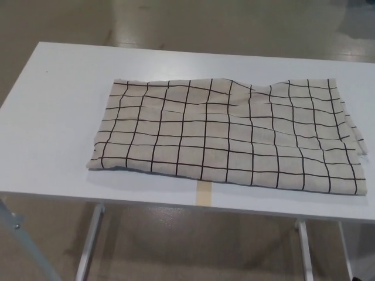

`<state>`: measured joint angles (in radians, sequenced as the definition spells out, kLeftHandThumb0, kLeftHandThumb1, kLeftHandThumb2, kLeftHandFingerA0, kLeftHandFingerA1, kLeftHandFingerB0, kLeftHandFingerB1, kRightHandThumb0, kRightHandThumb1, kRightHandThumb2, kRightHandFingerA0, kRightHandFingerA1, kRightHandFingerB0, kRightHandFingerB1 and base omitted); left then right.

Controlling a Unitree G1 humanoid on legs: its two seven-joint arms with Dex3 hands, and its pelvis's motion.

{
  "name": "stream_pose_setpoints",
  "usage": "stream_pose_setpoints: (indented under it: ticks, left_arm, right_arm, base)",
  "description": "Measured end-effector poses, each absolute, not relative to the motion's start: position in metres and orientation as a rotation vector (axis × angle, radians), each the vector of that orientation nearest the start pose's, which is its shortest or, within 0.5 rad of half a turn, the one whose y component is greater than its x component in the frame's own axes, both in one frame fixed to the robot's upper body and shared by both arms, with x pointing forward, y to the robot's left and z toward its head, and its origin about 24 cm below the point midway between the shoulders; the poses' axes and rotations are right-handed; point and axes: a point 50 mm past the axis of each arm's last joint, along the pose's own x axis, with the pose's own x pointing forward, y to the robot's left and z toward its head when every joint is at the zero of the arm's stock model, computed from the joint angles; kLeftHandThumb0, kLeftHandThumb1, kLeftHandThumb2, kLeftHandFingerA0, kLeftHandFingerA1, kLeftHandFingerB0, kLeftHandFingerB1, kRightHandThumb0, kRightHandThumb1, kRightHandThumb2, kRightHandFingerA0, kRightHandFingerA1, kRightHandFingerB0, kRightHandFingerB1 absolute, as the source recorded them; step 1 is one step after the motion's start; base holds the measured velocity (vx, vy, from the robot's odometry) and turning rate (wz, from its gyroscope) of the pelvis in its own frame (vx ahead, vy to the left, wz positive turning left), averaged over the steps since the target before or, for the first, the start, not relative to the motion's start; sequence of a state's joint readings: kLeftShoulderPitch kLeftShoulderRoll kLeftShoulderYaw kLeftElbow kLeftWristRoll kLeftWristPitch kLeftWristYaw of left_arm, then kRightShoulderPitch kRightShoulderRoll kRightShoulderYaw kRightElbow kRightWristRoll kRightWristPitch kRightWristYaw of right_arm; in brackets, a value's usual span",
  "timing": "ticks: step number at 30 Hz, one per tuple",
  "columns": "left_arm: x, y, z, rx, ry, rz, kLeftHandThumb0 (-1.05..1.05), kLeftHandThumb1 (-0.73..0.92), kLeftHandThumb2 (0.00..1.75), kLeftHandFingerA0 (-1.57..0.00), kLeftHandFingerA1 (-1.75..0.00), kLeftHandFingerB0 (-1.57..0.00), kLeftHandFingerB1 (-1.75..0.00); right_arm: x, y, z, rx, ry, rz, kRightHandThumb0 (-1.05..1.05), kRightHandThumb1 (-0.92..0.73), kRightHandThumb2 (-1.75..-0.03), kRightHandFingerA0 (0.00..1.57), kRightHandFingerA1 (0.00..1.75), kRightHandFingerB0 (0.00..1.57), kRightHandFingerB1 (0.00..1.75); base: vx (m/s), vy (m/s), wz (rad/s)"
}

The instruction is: Use the left hand to fold a white towel with checkered patterns in half.

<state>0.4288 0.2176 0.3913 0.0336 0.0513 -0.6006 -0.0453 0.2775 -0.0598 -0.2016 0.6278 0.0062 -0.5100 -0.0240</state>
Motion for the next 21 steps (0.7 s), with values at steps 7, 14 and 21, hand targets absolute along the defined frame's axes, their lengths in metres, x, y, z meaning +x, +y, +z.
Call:
stream_pose_setpoints:
  ticks: [7, 14, 21]
  left_arm:
    - [0.155, 0.268, 0.092, 0.614, -0.426, 0.227, -0.36, 0.27, 0.63, 0.00, -0.11, 0.00, -0.14]
    - [0.186, 0.254, 0.117, 0.738, -0.546, 0.121, -0.19, 0.42, 0.56, 0.00, -0.05, 0.00, -0.12]
    - [0.219, 0.233, 0.133, 0.853, -0.617, 0.006, -0.23, 0.48, 0.54, 0.00, -0.01, 0.00, -0.09]
  right_arm:
    - [0.125, -0.223, -0.092, -0.075, 0.383, -0.300, -0.37, -0.76, -0.63, 0.27, 0.39, 0.22, 0.33]
    - [0.125, -0.223, -0.093, -0.076, 0.384, -0.298, -0.35, -0.76, -0.63, 0.27, 0.39, 0.22, 0.33]
    - [0.125, -0.223, -0.093, -0.076, 0.384, -0.298, -0.34, -0.76, -0.63, 0.28, 0.39, 0.24, 0.34]
  base:
    - [0.00, 0.000, 0.00]
    - [0.00, 0.000, 0.00]
    - [0.00, 0.000, 0.00]
